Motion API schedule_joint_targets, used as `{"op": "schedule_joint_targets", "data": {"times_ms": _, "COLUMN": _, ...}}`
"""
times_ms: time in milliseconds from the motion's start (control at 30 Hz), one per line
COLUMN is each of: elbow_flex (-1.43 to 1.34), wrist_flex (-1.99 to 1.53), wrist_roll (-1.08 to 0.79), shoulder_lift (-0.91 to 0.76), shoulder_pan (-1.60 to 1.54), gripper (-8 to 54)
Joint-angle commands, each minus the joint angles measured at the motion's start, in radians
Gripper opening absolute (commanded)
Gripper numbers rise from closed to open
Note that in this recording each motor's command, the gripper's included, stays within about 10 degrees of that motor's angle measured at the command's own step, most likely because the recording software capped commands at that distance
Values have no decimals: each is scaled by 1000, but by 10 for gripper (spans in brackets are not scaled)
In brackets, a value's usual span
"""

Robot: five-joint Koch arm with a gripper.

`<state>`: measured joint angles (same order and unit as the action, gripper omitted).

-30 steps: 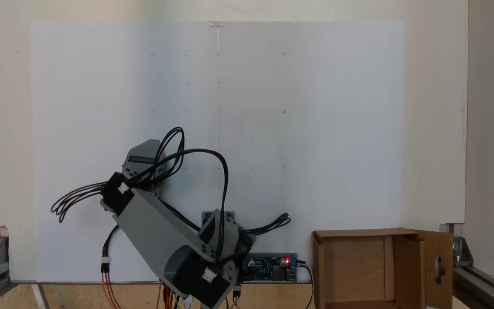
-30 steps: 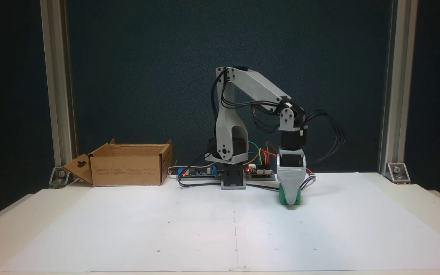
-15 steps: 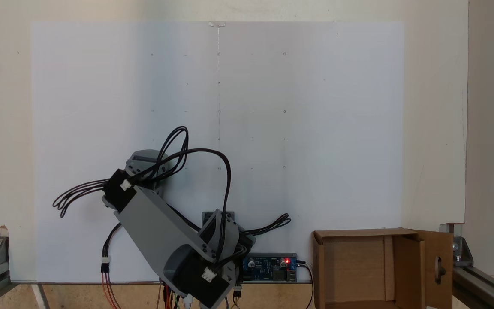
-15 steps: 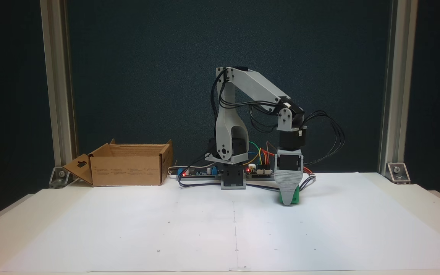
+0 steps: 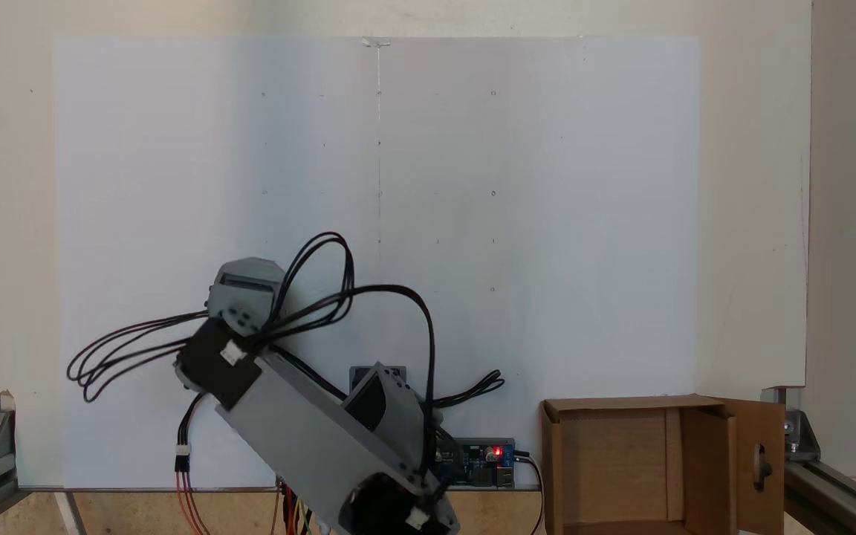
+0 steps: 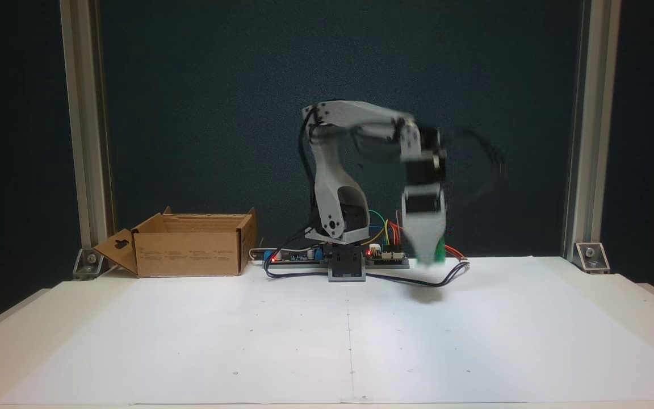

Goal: Grasp a green dice and put it in the bin.

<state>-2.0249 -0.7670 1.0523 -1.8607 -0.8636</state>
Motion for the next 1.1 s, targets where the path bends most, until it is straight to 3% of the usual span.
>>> {"op": "schedule_joint_targets", "data": {"times_ms": 0, "elbow_flex": 74, "wrist_flex": -78, "wrist_roll": 57, "shoulder_lift": -57, "shoulder_pan": 12, "gripper": 119}}
{"op": "schedule_joint_targets", "data": {"times_ms": 200, "elbow_flex": 233, "wrist_flex": -241, "wrist_roll": 54, "shoulder_lift": -156, "shoulder_pan": 40, "gripper": 119}}
{"op": "schedule_joint_targets", "data": {"times_ms": 533, "elbow_flex": 399, "wrist_flex": -362, "wrist_roll": -11, "shoulder_lift": -163, "shoulder_pan": 101, "gripper": 119}}
{"op": "schedule_joint_targets", "data": {"times_ms": 1067, "elbow_flex": 502, "wrist_flex": -268, "wrist_roll": -507, "shoulder_lift": -18, "shoulder_pan": 942, "gripper": 119}}
